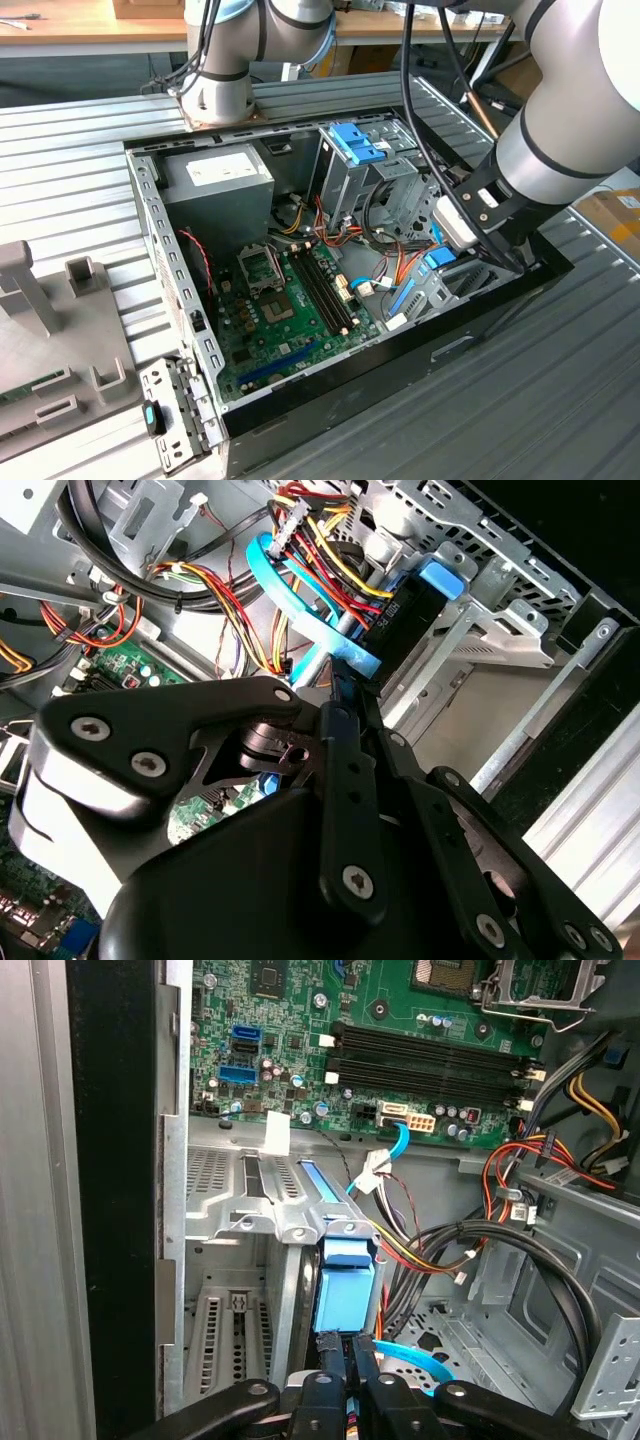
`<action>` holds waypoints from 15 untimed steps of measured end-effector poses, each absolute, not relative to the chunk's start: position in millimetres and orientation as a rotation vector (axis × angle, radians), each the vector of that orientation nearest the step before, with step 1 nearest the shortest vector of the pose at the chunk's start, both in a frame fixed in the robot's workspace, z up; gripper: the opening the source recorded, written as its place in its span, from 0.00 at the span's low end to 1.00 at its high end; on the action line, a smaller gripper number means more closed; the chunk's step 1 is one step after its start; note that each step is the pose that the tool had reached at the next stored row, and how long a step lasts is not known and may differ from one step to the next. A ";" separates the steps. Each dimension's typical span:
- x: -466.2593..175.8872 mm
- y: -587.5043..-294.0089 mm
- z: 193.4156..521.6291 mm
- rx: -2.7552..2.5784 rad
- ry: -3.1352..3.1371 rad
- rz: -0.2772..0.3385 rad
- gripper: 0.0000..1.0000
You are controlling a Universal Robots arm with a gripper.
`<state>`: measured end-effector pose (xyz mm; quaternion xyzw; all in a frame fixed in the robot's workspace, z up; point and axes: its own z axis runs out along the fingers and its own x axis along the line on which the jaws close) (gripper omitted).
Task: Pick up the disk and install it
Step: 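Insert the second disk wire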
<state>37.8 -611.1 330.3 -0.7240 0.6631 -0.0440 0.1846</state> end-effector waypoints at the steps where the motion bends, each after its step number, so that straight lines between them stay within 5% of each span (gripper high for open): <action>1: 37.8 -611.0 329.0 -2.040 1.869 -0.124 0.15; 11: 37.8 -611.1 326.5 -2.041 1.869 -0.124 0.15; 15: 37.8 -611.1 326.3 -2.041 1.869 -0.124 0.27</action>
